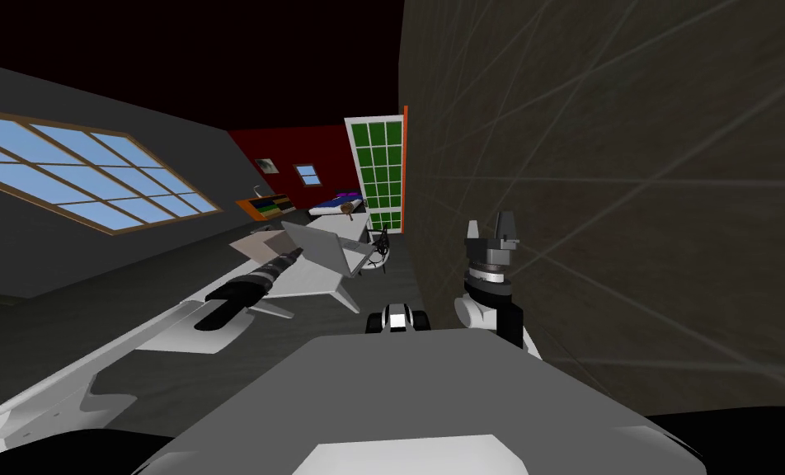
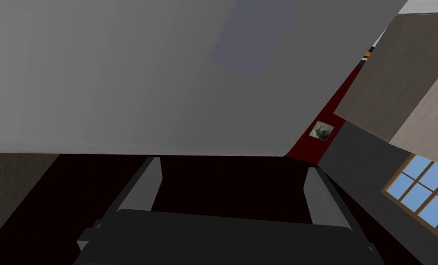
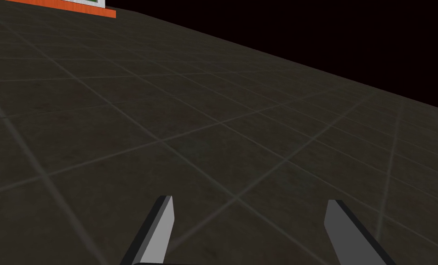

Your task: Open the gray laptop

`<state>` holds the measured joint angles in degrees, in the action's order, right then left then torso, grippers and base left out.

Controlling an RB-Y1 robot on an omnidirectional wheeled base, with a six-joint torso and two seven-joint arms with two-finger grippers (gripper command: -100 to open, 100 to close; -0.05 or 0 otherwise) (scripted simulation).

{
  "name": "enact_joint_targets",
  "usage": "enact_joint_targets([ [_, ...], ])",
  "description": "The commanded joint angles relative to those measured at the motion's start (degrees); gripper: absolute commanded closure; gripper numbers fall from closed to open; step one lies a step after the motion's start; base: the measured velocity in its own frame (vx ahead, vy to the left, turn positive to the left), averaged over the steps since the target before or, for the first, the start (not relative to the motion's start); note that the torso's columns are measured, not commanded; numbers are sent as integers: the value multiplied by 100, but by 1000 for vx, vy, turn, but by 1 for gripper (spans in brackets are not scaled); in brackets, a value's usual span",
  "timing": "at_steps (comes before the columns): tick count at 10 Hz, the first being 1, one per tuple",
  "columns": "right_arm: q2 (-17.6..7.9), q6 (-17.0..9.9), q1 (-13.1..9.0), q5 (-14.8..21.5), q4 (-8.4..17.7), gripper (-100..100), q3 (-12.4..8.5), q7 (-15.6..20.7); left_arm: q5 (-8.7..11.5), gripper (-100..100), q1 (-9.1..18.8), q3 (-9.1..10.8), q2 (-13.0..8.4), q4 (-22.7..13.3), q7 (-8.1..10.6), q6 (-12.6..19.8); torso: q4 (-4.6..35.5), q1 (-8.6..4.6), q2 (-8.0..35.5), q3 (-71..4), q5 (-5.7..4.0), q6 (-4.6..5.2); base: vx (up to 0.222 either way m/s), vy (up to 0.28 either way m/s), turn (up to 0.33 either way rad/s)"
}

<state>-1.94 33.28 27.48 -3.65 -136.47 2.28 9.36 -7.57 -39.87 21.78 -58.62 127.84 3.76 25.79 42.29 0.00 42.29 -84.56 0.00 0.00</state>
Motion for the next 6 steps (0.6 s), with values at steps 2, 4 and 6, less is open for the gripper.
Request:
enact_joint_targets([
  [2, 0, 0, 0, 0, 0, 0, 0, 0, 488, -100, -133, 336, -579, 253, 424, 392, 0, -1, -1, -1, 0, 0, -20, 20, -11],
  [4, 0, 0, 0, 0, 0, 0, 0, 0, 756, -100, -225, 529, -892, 381, 653, 615, 0, 0, 1, 0, 0, -1, -21, 20, -13],
  [6, 0, 0, 0, 0, 0, 0, 0, 0, 1022, -100, -316, 719, -1199, 493, 878, 834, -1, 1, -2, -1, 0, 0, -19, 24, -12],
])
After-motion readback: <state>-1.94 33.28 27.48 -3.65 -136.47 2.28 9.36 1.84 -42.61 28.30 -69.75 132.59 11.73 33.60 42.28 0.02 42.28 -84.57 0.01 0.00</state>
